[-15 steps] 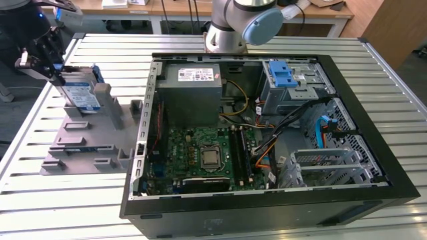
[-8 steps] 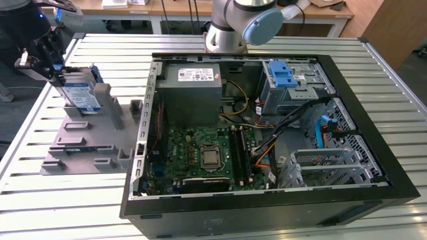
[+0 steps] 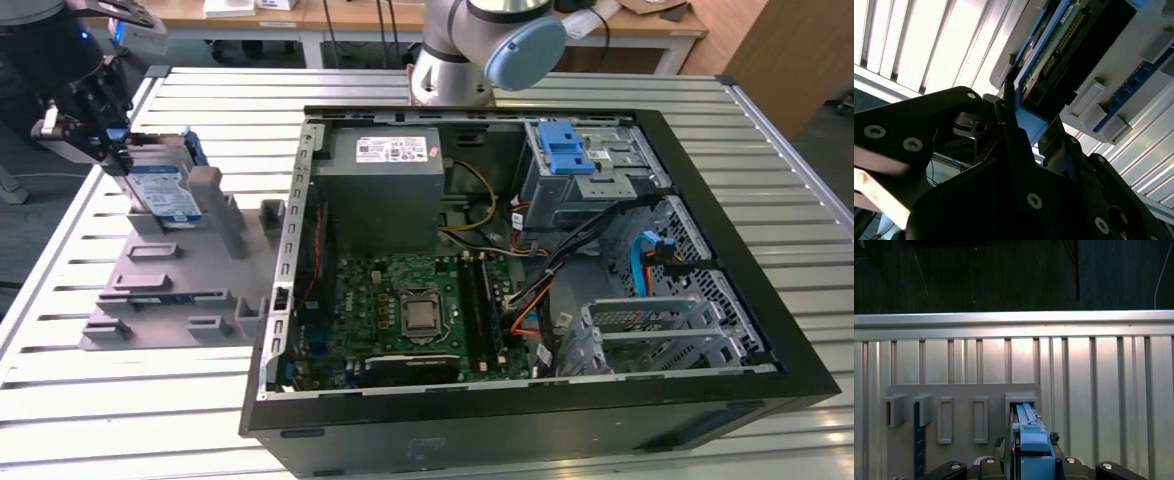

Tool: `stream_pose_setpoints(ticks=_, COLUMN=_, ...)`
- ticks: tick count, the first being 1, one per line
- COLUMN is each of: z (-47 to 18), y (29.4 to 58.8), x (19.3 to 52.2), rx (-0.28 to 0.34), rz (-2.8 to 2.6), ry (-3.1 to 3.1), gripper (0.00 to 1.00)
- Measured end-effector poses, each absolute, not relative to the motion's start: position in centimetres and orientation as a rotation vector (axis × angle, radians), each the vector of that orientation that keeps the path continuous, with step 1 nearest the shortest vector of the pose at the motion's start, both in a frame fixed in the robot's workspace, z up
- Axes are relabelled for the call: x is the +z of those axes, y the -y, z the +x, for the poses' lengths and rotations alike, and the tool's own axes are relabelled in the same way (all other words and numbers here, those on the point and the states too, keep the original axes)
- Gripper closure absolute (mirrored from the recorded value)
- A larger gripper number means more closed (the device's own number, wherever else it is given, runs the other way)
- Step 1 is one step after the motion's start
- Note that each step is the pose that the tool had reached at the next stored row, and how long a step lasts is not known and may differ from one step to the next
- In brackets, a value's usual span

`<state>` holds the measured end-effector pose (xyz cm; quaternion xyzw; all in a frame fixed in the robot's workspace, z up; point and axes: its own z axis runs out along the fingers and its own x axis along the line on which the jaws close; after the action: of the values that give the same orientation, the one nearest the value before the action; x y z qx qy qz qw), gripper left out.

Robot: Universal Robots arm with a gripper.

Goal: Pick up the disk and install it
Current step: 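Pick up the disk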

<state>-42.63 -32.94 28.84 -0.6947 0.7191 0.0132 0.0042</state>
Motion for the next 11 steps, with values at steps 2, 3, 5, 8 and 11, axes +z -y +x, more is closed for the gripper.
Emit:
stream_pose_setpoints(ticks=2, z=-42.62, y=32.94, x=28.83, rx=0.041, rz=-2.177, ry=-2.253, gripper=0.57)
stream_pose_setpoints(ticks=3, z=-42.62, y=32.94, x=28.83, rx=0.041, rz=-2.177, ry=-2.253, gripper=0.57)
stream_pose_setpoints(ticks=5, z=-42.62, y=32.94, x=28.83, rx=0.041, rz=-2.177, ry=-2.253, gripper=0.64)
stream_pose_setpoints(ticks=8, z=-42.62, y=32.94, x=28.83, rx=0.041, rz=-2.177, ry=-2.253, gripper=0.64)
stream_pose_setpoints(ticks=11, z=-42.62, y=32.94, x=28.83, rx=0.041, rz=-2.177, ry=-2.253, gripper=0.64)
